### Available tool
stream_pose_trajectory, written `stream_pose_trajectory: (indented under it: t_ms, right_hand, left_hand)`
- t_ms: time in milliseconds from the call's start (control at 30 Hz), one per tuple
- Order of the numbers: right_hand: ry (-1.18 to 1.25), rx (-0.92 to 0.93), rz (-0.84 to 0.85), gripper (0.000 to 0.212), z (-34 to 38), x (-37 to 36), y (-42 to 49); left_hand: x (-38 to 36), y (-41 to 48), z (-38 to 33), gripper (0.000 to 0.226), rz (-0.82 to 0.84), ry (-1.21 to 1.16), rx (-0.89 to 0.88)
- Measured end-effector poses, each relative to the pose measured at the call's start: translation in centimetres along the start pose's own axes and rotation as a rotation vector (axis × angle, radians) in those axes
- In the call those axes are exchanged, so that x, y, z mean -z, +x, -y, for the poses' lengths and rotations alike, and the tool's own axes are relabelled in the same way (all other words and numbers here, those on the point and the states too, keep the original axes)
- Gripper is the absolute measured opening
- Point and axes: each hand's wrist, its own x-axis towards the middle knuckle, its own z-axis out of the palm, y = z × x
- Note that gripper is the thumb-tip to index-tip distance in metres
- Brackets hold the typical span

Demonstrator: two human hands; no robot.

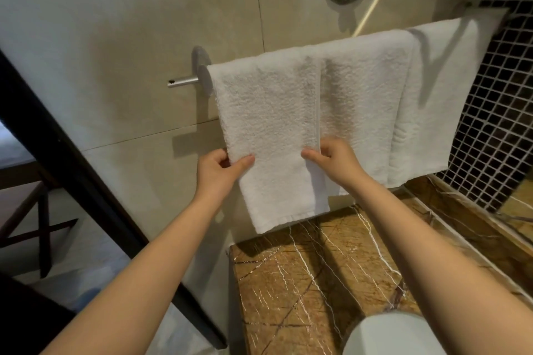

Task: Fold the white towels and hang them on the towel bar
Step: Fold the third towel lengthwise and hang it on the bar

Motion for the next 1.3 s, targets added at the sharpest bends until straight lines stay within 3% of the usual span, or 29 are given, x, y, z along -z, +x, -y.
stream_pose_trajectory:
  t_ms: [167,333,533,667,833,933,1000,1167,1300]
  right_hand:
    - [0.027,-0.058,0.063,0.028,-1.5,-1.0,-1.8]
    - [-0.007,-0.144,0.096,0.038,-2.5,-2.3,-2.7]
    - [-0.014,-0.179,0.056,0.033,-2.9,-2.9,-2.6]
    - [0.019,-0.158,0.070,0.018,-3.1,-2.7,-2.6]
    - [0.038,-0.207,0.120,0.036,-4.4,-3.2,-3.7]
    - [0.041,-0.213,0.145,0.028,-5.1,-3.6,-4.6]
    - [0.025,-0.233,0.171,0.025,-5.7,-3.8,-5.1]
    - [0.010,-0.254,0.134,0.030,-6.4,-4.1,-5.7]
    - [0.036,-0.267,0.086,0.022,-6.8,-4.0,-5.9]
  left_hand:
    - [-0.1,-0.6,1.1,0.015,0.069,0.073,0.020]
    - [-0.9,-1.2,2.9,0.017,0.089,0.117,0.084]
    - [-1.4,-1.6,3.9,0.017,0.015,0.136,0.106]
    - [-1.4,-1.7,4.2,0.019,-0.001,0.120,0.082]
    - [-1.8,-2.8,5.8,0.021,0.207,0.093,0.115]
    - [-2.3,-3.3,6.9,0.037,0.293,0.160,0.136]
    - [-2.5,-3.6,7.5,0.041,0.282,0.196,0.142]
    - [-2.6,-4.1,8.4,0.019,0.129,0.189,0.156]
    - [-2.3,-4.3,8.8,0.020,0.103,0.218,0.101]
